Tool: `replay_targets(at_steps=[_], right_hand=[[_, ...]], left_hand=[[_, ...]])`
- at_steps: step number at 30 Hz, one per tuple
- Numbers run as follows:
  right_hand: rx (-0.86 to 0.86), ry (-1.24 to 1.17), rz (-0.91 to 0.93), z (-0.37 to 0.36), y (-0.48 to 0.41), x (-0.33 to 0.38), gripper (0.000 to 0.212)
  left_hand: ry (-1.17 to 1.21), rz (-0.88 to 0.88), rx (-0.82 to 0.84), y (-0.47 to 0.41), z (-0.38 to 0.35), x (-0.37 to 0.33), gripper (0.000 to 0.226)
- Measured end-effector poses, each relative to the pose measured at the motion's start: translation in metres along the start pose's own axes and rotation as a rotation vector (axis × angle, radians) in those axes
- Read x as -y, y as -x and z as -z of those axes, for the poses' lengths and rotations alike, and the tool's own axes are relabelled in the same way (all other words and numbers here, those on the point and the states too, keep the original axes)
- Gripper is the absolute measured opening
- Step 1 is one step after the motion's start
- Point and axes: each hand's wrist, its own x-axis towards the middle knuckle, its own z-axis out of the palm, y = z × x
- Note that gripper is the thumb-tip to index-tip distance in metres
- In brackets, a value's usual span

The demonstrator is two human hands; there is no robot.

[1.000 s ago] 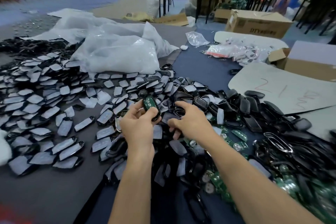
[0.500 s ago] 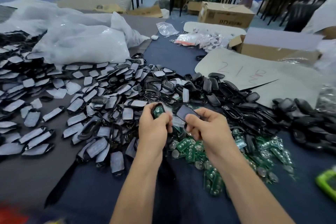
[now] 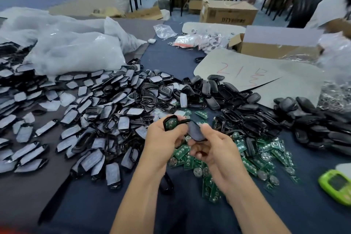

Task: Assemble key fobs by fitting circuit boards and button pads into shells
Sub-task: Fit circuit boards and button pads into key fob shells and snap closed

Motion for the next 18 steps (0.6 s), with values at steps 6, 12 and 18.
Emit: replay_targets(at_steps=[6,12,18], right_hand=[[0.110,-0.022,-0.073,0.012,0.006,0.008,0.020],[-0.071,0.208,0.195,0.009,0.003,0.006,0.040],[-0.142,0.461,0.341,0.014,0.002,0.012,0.046]], left_hand=[[0.001,-0.043,0.032,0.003,0.005,0.007,0.029],[0.260,0.211,0.076,0.013,-0.001,0.018,0.010],[0.279,0.266,0.119,0.014,-0.002,0.018,0.040]])
